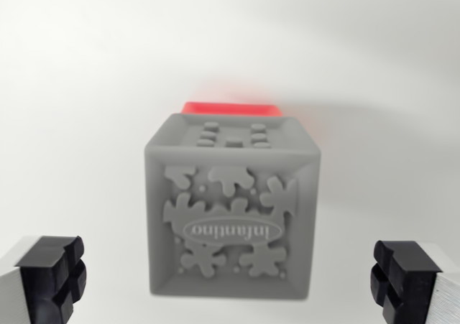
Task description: Destack cube
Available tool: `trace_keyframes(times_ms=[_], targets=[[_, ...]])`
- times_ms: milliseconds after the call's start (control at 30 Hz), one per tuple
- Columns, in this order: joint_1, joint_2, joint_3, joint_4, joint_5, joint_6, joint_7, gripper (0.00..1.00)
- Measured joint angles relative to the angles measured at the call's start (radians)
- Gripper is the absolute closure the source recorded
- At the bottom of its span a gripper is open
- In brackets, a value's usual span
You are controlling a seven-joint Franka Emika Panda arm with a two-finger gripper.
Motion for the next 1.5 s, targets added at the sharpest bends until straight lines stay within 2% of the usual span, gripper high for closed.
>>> trace_keyframes(times_ms=[333, 633, 667, 1500], targets=[[0.0, 0.065, 0.001, 0.003, 0.003, 0.062, -0.002, 0.0], [-0.002, 0.094, 0.003, 0.008, 0.004, 0.085, -0.003, 0.0], [-0.002, 0.096, 0.003, 0.009, 0.004, 0.086, -0.003, 1.0], [-0.003, 0.097, 0.004, 0.01, 0.004, 0.087, -0.004, 1.0]])
